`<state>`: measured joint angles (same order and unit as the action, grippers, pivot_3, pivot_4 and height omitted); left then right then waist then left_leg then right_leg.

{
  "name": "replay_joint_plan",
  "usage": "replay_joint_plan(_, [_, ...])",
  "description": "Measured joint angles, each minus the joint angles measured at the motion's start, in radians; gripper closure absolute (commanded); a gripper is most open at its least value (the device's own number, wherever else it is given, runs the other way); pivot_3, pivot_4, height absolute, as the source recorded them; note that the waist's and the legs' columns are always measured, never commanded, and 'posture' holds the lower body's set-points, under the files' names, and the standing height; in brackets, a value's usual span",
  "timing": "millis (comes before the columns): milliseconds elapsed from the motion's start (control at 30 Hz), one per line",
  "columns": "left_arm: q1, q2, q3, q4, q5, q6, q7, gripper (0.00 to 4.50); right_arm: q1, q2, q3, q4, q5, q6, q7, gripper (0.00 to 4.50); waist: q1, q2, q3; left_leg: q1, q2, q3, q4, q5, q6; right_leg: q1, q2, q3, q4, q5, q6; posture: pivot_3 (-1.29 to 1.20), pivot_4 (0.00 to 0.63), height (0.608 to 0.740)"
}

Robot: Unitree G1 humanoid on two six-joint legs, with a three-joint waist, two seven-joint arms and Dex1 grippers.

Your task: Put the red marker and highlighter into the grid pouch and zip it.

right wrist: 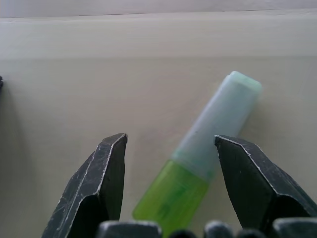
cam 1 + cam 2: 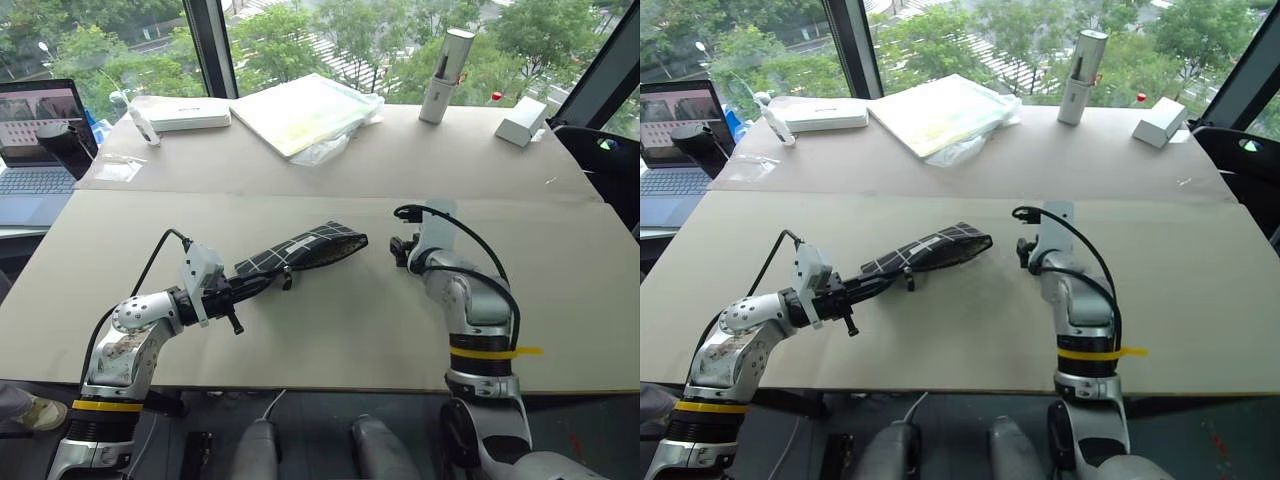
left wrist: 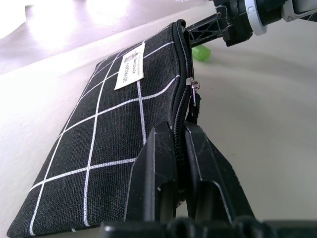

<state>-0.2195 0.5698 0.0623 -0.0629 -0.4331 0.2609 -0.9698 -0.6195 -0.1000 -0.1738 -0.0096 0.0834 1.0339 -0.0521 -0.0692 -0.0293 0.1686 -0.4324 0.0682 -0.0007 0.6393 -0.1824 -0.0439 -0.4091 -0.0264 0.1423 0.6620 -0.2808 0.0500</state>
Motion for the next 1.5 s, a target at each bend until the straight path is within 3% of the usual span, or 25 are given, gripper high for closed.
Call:
replay_joint_plan(300, [0.000,0.001,0.001,0.000,0.000,0.000,-0.001,4.50,0.013,0.025,0.000,0.022,-0.005,-0.035,-0.029,1.37,-0.002,0.000,0.000,0.000,0.000,0.000,0.000,0.000,0.000,0.000,0.000,0.000,0.000,0.000,0.000,0.00,0.150,0.740])
replay_joint_plan(333, [0.000,0.001,0.001,0.000,0.000,0.000,-0.001,4.50,0.016,0.030,0.001,0.022,-0.006,-0.042,-0.032,1.90,-0.002,-0.001,0.000,0.000,0.000,0.000,0.000,0.000,0.000,0.000,0.000,0.000,0.000,0.000,0.000,0.00,0.150,0.740])
replay_joint_plan(467, [0.000,0.001,0.001,0.000,0.000,0.000,-0.001,4.50,0.033,0.033,-0.001,0.018,-0.006,-0.070,-0.025,3.18,-0.003,-0.001,0.000,0.000,0.000,0.000,0.000,0.000,0.000,0.000,0.000,0.000,0.000,0.000,0.000,0.00,0.150,0.740])
replay_joint_plan(567, [0.000,0.001,0.001,0.000,0.000,0.000,-0.001,4.50,0.038,0.033,-0.011,0.013,0.001,-0.077,-0.015,3.92,-0.007,-0.001,0.000,0.000,0.001,0.000,0.000,0.000,0.000,0.000,0.001,0.000,0.000,0.000,0.000,0.00,0.150,0.740])
replay_joint_plan(900, [0.000,0.002,0.001,0.000,0.000,0.001,-0.002,4.50,0.034,0.025,-0.020,0.011,0.076,-0.077,0.099,3.93,-0.010,-0.001,0.000,0.001,0.001,0.000,-0.001,0.000,0.000,-0.001,0.001,0.000,0.000,0.000,0.000,0.00,0.150,0.740])
replay_joint_plan(1133, [-0.003,0.010,0.001,-0.001,-0.007,0.007,-0.006,4.50,0.029,-0.274,0.175,-0.024,0.054,-0.461,0.466,3.93,0.002,0.001,0.001,-0.002,-0.001,0.000,-0.001,0.000,0.000,-0.001,-0.001,0.000,-0.004,0.000,0.000,0.00,0.150,0.740])
replay_joint_plan(1233, [-0.008,0.019,0.001,-0.001,-0.011,0.008,-0.014,4.50,0.029,-0.467,0.238,-0.032,0.004,-0.757,0.679,3.93,0.002,0.001,0.001,-0.002,0.000,0.000,-0.002,0.000,0.000,-0.001,0.000,0.000,-0.005,0.000,0.000,0.00,0.150,0.740])
replay_joint_plan(1367, [-0.017,0.021,-0.002,-0.001,-0.012,0.010,-0.023,4.50,0.030,-0.569,0.287,0.011,-0.055,-1.057,0.820,3.93,-0.001,0.000,0.001,-0.002,0.000,0.000,-0.002,0.000,0.000,0.000,0.000,0.000,-0.005,0.000,0.000,0.00,0.150,0.740])
replay_joint_plan(1500, [-0.020,0.021,-0.001,-0.001,-0.018,0.011,-0.026,4.50,0.027,-0.589,0.326,0.083,-0.118,-1.251,0.859,3.93,0.001,0.000,0.002,-0.002,0.000,0.000,-0.002,0.000,0.000,0.000,0.000,0.000,-0.005,0.000,0.000,0.00,0.150,0.740])
